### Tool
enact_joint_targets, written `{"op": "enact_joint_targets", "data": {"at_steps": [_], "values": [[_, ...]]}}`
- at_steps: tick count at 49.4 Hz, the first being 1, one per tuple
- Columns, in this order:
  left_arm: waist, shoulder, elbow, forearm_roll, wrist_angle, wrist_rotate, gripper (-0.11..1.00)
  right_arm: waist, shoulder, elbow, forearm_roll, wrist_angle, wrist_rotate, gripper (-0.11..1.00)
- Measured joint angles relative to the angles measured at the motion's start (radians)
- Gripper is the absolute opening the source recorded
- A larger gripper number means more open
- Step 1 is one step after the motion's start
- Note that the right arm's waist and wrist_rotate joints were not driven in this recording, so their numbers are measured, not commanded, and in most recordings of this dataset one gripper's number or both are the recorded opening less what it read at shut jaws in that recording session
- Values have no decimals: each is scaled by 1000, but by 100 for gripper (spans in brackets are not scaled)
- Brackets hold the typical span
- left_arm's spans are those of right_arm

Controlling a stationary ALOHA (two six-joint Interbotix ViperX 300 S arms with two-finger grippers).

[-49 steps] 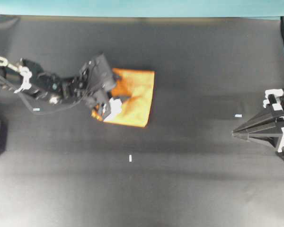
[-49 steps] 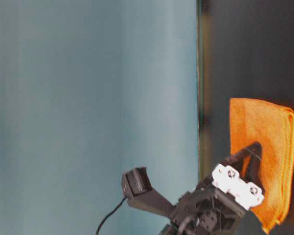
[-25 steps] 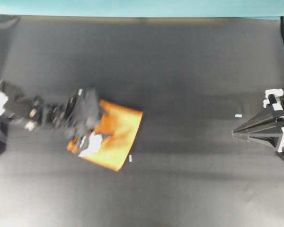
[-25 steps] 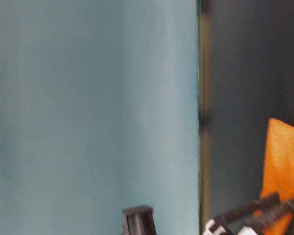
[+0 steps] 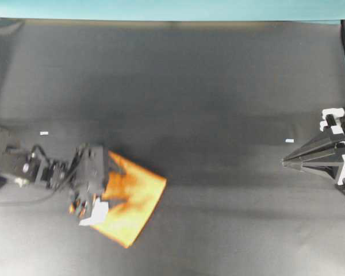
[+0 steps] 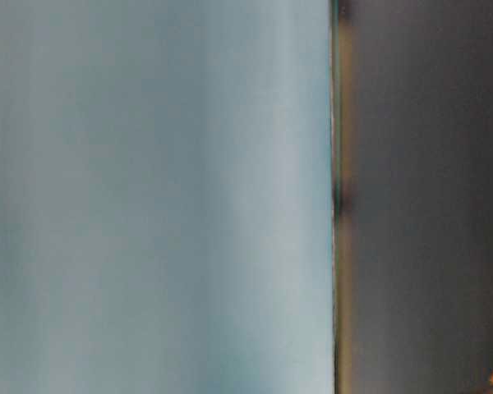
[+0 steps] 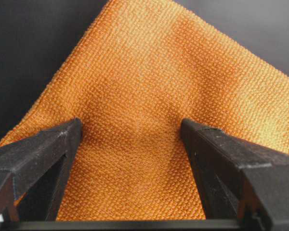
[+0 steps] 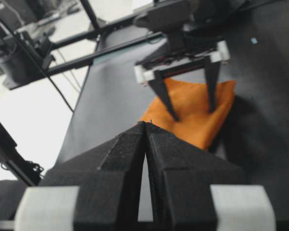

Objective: Push an orange cloth with the left arm to wipe the desk.

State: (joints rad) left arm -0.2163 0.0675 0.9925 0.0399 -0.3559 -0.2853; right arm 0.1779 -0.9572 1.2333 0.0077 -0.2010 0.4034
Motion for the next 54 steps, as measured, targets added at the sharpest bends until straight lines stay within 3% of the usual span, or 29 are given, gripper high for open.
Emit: {"op": "enact_joint_targets", "data": {"at_steps": [27,45,54], "values": [[-276,-18,-25,2,61,-89,82,0,-28,0,2,8,0,1],[-270,-41,-43,2,67,-54,82,0,-37,0,2,9,0,1],[-250,-140,-34,0,66,34,82,-2,-35,0,2,9,2,1]]}}
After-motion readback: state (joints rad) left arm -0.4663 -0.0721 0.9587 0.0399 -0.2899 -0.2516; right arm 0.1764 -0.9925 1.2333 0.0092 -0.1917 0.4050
